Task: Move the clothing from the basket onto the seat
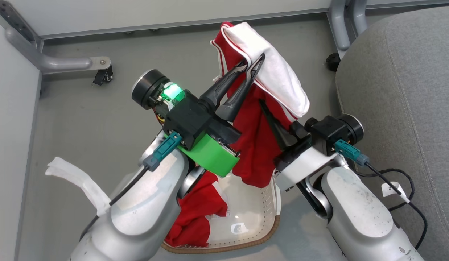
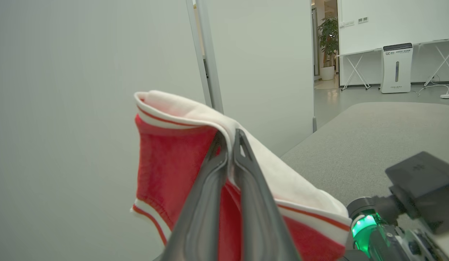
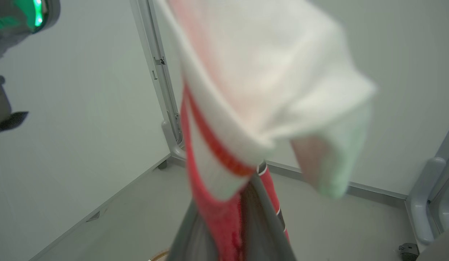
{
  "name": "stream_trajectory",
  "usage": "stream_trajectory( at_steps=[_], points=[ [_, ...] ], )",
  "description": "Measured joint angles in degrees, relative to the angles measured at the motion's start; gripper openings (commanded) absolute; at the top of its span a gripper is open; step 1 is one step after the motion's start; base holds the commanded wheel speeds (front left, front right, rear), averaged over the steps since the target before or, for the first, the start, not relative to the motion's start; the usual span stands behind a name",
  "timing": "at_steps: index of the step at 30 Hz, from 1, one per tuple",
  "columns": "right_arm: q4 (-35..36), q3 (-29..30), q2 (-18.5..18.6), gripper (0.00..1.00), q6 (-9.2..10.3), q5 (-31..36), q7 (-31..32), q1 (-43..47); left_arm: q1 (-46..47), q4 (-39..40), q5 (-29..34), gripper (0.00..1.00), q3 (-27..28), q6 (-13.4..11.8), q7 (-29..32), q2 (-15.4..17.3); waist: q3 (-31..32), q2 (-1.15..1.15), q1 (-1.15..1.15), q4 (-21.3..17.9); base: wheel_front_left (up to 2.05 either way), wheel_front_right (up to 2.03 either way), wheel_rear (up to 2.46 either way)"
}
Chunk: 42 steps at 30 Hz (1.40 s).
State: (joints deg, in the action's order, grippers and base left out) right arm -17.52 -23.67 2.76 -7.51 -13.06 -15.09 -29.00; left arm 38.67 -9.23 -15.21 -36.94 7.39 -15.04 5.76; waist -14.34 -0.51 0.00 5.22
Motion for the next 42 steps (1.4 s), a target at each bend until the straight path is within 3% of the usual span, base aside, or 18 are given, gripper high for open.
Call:
stream_trajectory(
  at_steps=[7, 8, 9, 27, 42],
  points=[
    [1.78, 0.68, 0.01, 0.00, 0.00, -0.20, 0.00, 0.92, -1.07, -0.90, -0.30, 0.00, 0.11, 0.00, -0.01, 0.04, 0.33, 0.00, 0.00, -0.71, 0.00, 0.00, 0.00],
    [2.00, 0.83, 0.02, 0.00, 0.00, -0.32, 0.00, 1.05, -1.25, -0.99, -0.30, 0.44, 0.23, 0.00, 0.00, 0.03, 0.39, 0.00, 0.00, -0.81, 0.00, 0.00, 0.00],
    [2.21, 1.03, 0.01, 0.00, 0.00, -0.44, 0.00, 1.10, -1.41, -1.04, -0.29, 1.00, 0.34, 0.01, -0.01, 0.00, 0.45, 0.00, 0.00, -0.89, 0.00, 0.00, 0.00],
    [3.69, 7.23, 0.01, 0.00, 0.00, 0.81, 0.00, 1.94, -4.24, -1.26, 1.77, 1.00, 1.48, 0.01, -0.01, 0.53, 0.69, 0.00, 0.00, -1.72, 0.00, 0.00, 0.00],
    [7.50, 12.81, 0.02, 0.00, 0.00, 2.33, 0.01, 6.16, -6.87, -0.32, 2.76, 1.00, 2.09, 0.00, -0.09, 2.54, 0.16, 0.00, 0.00, -8.60, 0.00, 0.00, 0.00]
  ],
)
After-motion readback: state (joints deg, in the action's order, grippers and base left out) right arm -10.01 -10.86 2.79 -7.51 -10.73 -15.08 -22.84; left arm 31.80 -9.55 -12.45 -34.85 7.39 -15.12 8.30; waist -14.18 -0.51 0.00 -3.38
